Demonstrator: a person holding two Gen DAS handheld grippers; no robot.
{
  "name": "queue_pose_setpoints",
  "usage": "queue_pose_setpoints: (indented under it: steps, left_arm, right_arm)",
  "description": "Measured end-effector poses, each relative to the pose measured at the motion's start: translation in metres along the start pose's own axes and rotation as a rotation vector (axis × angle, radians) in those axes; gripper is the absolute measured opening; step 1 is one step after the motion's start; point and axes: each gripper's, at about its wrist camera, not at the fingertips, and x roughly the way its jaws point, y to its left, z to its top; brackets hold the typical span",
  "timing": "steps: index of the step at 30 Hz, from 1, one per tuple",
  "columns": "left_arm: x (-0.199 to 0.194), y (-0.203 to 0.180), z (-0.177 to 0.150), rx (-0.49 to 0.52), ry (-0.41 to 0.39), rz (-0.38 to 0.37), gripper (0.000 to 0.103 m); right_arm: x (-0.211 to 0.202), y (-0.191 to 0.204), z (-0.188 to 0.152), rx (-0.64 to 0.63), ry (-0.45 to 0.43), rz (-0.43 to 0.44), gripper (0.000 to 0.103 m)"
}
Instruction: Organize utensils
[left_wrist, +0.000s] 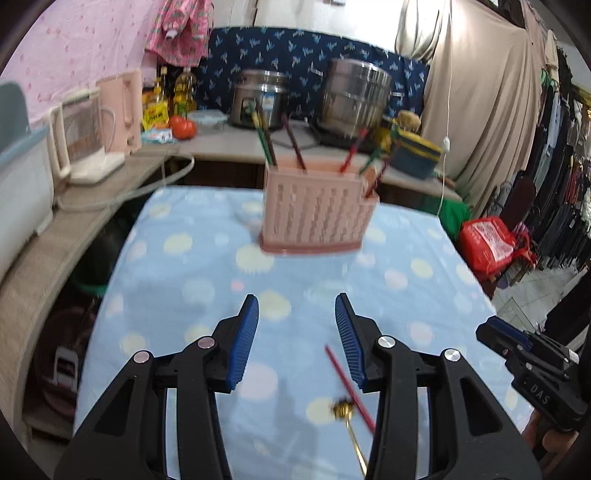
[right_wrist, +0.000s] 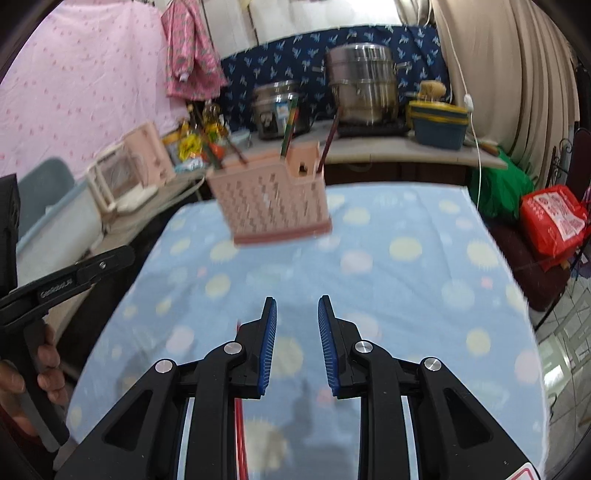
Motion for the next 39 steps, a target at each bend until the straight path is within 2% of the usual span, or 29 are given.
queue_pose_setpoints:
  steps: [6, 13, 22, 25, 29, 39]
  left_arm:
    - [0.005, 0.001, -0.068, -0.038, 0.115, -0.015, 0.041]
    - [0.009, 0.003, -0.119, -0.069, 0.213, -0.026, 0.041]
    - [0.009, -0.012, -0.14, -0.061, 0.256, -0.056, 0.041]
    - [0.012, -0.017, -0.142, -0.056, 0.264, -0.068, 0.041]
    - [0.016, -0.023, -0.142, -0.045, 0.27, -0.081, 0.042]
    - [0.031, -0.049, -0.141, 0.014, 0.267, -0.098, 0.044]
  right_arm:
    - [-0.007, 0.021, -0.074, -0.043, 0.093, -0.013, 0.023]
    - [-0.006, 0.041, -0.132, -0.06, 0.164, -0.004, 0.023]
    - [0.003, 0.049, -0.145, -0.037, 0.193, 0.019, 0.021]
    - [0.005, 0.051, -0.147, -0.047, 0.19, 0.011, 0.018]
    - [0.005, 0.05, -0.147, -0.057, 0.182, -0.009, 0.008]
    - [0.001, 0.026, -0.145, 0.043, 0.176, -0.011, 0.007]
